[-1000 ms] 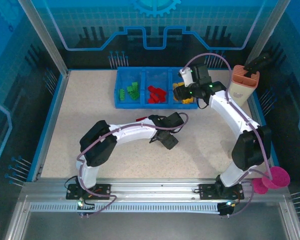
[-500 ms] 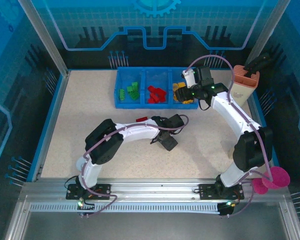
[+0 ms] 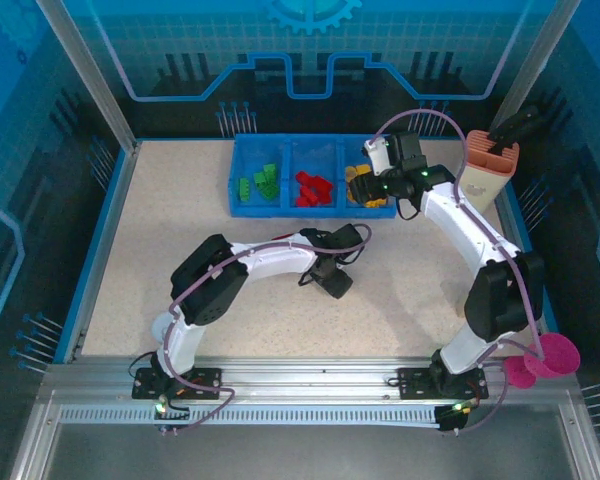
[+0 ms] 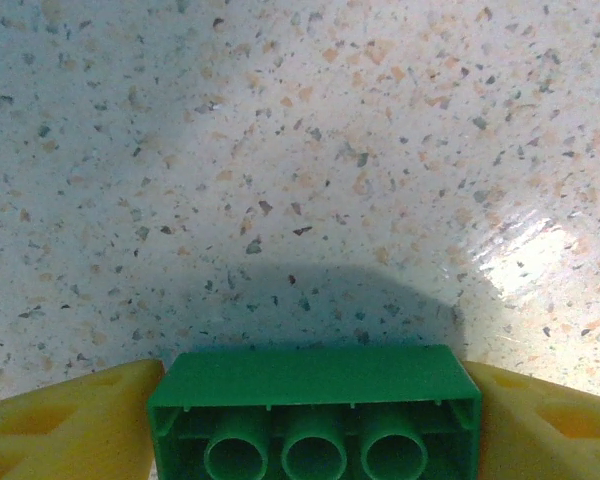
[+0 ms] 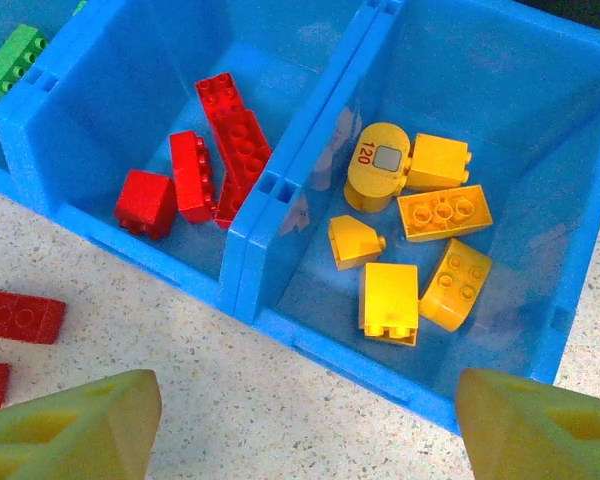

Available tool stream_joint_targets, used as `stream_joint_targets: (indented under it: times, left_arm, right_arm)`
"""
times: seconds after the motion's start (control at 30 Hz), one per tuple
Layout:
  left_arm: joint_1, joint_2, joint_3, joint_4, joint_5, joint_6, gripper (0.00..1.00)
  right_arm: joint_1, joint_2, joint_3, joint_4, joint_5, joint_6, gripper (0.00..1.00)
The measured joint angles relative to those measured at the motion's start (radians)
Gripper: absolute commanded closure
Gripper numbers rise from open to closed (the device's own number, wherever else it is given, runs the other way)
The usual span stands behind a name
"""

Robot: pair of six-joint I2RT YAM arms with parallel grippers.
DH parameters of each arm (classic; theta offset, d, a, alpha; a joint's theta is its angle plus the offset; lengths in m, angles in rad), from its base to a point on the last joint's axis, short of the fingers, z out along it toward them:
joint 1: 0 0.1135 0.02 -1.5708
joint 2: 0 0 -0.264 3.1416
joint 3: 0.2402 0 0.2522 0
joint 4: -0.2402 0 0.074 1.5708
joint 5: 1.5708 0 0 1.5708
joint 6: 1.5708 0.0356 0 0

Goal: Sort the legos into containers by color
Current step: Pick up the lego from the center of the table, then place the lego in the container.

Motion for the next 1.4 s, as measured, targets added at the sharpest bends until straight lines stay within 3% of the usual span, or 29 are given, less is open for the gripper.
stream_joint_targets:
  times: [0.3,0.53,0.67,0.93,1.4]
  left_arm:
    - [0.076,-0.054,-0.034,-0.008,0.019,-0.042,0.35]
    - [0.271,-0.243,0.014,-0.022,0.012,-0.039,0.33]
    - [0.401,-0.272,0.1,0.003,-0.023,-0.035,0.34]
    - [0.534,-0.137,0.275,0.025,-0.069,-0.035,0.33]
    - [0.642,0.127,0.521,0.014,-0.051,-0.04,0.32]
  right_arm:
    - [-0.002,-0.061,-0.093,0.011,0.007,0.008,0.21]
    - [-0.011,-0.209,-0.282,0.018,-0.001,0.06,0.21]
    - [-0.011,-0.24,-0.37,0.033,-0.026,0.103,0.22]
    - [0.017,-0.259,-0.435,0.033,-0.05,0.145,0.22]
    - [0.127,-0.245,-0.459,0.034,-0.038,0.165,0.22]
